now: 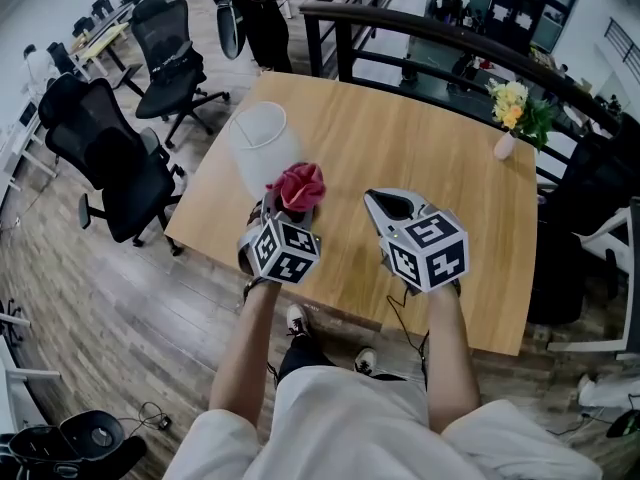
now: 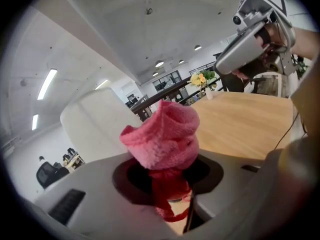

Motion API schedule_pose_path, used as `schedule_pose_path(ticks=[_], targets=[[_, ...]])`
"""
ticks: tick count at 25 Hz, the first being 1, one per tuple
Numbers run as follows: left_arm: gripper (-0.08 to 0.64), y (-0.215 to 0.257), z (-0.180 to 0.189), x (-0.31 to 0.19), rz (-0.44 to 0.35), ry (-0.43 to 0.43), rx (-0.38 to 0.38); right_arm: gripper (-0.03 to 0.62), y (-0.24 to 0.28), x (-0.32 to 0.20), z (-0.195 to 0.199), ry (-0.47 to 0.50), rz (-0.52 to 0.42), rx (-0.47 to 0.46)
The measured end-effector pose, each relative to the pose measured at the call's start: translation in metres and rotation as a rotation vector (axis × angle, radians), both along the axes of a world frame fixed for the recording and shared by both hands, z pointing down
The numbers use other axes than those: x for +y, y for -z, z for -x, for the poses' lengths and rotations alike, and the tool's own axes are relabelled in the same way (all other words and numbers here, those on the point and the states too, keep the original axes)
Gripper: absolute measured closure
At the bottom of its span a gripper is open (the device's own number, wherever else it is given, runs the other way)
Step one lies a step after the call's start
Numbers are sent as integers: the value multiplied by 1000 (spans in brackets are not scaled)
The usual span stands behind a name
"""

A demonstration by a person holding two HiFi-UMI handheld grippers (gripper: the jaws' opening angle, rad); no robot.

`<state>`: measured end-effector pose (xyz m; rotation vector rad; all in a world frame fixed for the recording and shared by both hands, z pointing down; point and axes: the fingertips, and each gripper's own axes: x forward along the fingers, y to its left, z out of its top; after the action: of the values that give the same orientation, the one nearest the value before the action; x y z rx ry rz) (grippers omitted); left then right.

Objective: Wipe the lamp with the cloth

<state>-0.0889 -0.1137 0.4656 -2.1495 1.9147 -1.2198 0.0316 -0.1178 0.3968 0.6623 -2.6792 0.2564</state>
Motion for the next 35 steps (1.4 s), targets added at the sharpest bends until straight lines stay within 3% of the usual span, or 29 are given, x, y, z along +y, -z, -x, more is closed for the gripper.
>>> schedule_pose_path(ticks=[4,8,14,20,25,31,35], targets=[[385,-23,-2,11,45,7,33,601,3,1,-5,-1,-3,-2],[380,-26,3,29,22,34,60,601,7,10,-9,33,1,3],[380,21,-6,50,-171,55,277,600,19,18,-30,39,-27,-48],[380,68,-24,81,-315,59,398,600,41,33,-49,25,-122,-87],[380,114,-38,101,-403,41,404,600,62,49,-57,16,-191,-111],[380,166,-50,113,-509,7,348,598,87,50,-66,-27,-235,-146],[380,168,-57,118,-493,0,337,597,85,47,-73,-53,-245,-104]])
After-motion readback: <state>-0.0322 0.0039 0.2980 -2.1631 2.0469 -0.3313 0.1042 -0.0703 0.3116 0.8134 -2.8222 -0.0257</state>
